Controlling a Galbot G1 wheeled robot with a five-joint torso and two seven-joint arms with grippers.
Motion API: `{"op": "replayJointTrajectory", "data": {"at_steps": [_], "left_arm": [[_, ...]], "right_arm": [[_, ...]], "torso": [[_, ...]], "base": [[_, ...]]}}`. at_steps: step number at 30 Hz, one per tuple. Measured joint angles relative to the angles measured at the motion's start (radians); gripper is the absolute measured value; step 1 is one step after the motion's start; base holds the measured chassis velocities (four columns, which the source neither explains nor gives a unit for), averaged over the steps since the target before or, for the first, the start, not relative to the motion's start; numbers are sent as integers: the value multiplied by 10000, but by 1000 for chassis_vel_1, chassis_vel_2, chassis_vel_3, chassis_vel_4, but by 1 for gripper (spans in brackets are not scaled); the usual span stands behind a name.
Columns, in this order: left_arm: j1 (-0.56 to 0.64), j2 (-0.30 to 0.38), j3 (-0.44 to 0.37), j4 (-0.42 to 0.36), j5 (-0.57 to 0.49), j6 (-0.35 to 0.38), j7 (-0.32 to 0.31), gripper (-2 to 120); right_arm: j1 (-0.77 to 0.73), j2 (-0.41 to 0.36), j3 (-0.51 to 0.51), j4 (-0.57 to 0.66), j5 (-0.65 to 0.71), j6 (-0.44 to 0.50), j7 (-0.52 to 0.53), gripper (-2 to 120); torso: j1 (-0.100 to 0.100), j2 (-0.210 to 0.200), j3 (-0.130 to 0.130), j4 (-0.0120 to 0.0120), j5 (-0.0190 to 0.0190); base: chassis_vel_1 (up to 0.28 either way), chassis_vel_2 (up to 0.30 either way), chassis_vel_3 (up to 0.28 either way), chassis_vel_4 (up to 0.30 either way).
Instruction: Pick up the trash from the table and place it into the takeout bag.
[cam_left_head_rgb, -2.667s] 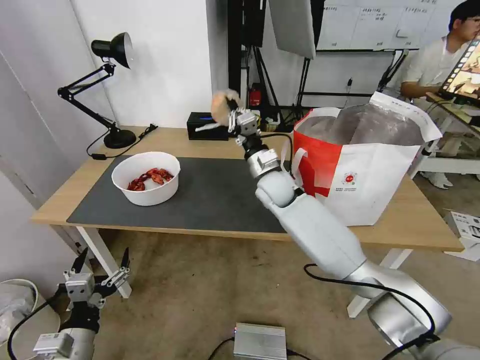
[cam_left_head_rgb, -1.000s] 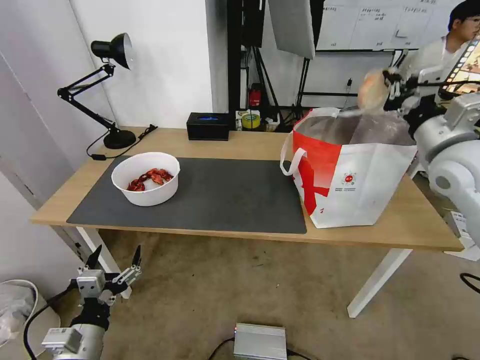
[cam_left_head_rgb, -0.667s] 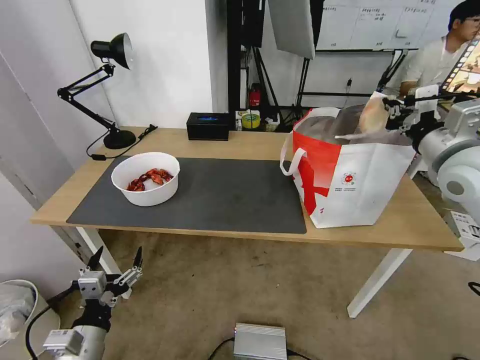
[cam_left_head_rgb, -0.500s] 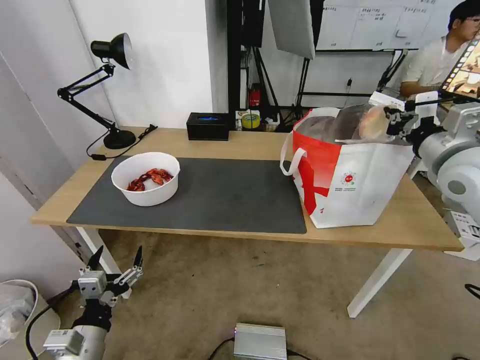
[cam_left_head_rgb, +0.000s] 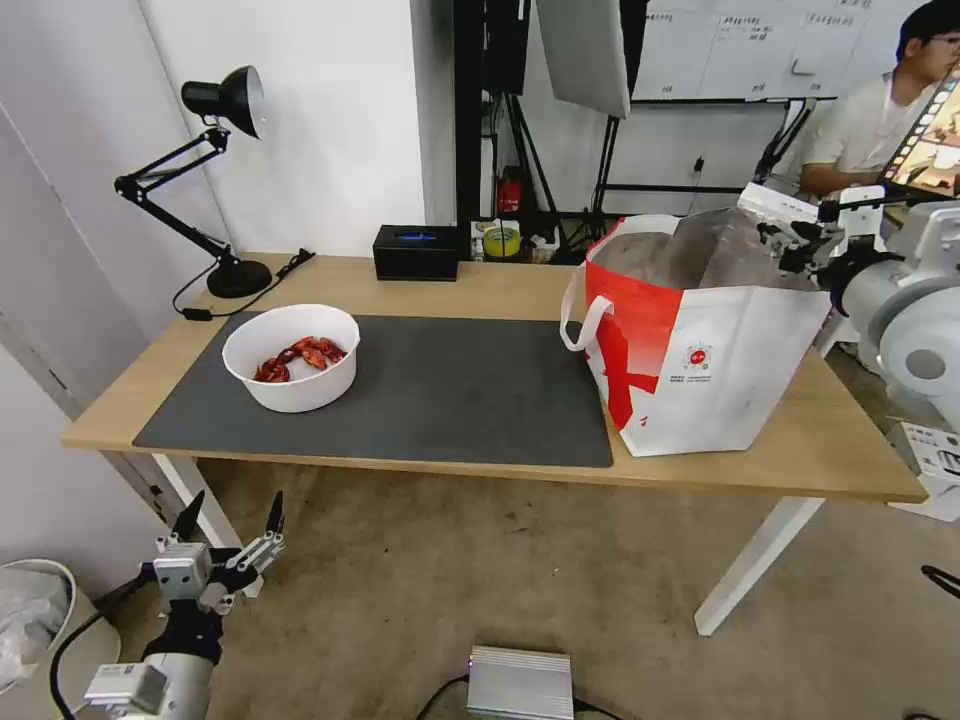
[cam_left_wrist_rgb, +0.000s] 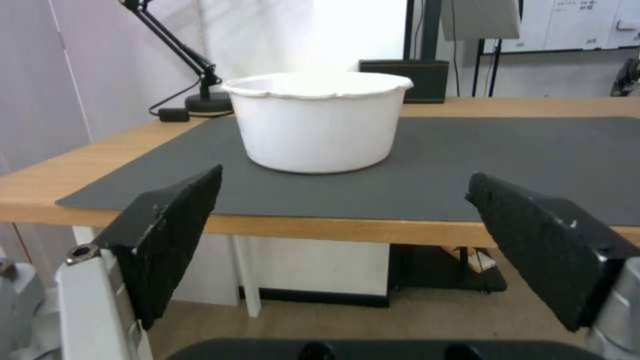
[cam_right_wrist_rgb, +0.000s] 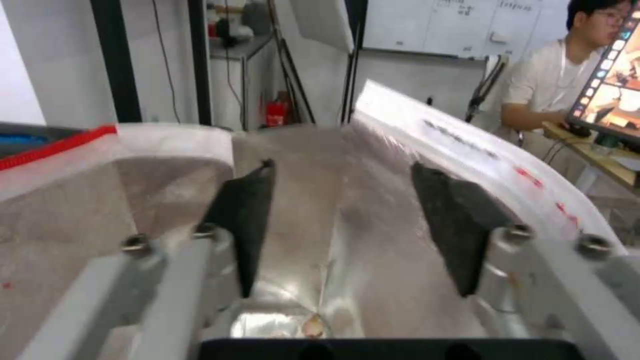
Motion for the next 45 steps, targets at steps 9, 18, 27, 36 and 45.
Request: {"op": "replayJointTrajectory", "data": {"at_steps": [9, 18, 27, 36, 45], "left_arm": [[4, -6, -64, -37, 6, -1, 1, 100], [-34, 125, -205, -37, -75, 8, -11, 100], [-110, 182, -117, 74, -86, 30, -30, 100], [-121, 145, -75, 146, -89, 42, -39, 100], [-198, 173, -122, 204, -111, 52, -53, 100]], "right_arm": [[-314, 622, -377, 201, -1301, 3532, -1351, 92], [-1557, 1113, -446, 789, -1830, 6237, -2571, 100], [-3108, 1441, -328, 1798, -2567, 7126, -3676, 100], [-4973, 2085, 167, 2132, -4226, 7505, -4060, 100], [-7005, 3395, 1635, 1907, -5711, 7705, -4098, 100]], "torso": [[0, 0, 0, 2, -1], [0, 0, 0, 1, -1], [0, 0, 0, 2, -2], [-1, 0, -1, 0, 0], [-1, 1, -1, -1, 0]], "base": [[0, 0, 0, 0], [0, 0, 0, 0], [0, 0, 0, 0], [0, 0, 0, 0], [0, 0, 0, 0]]}}
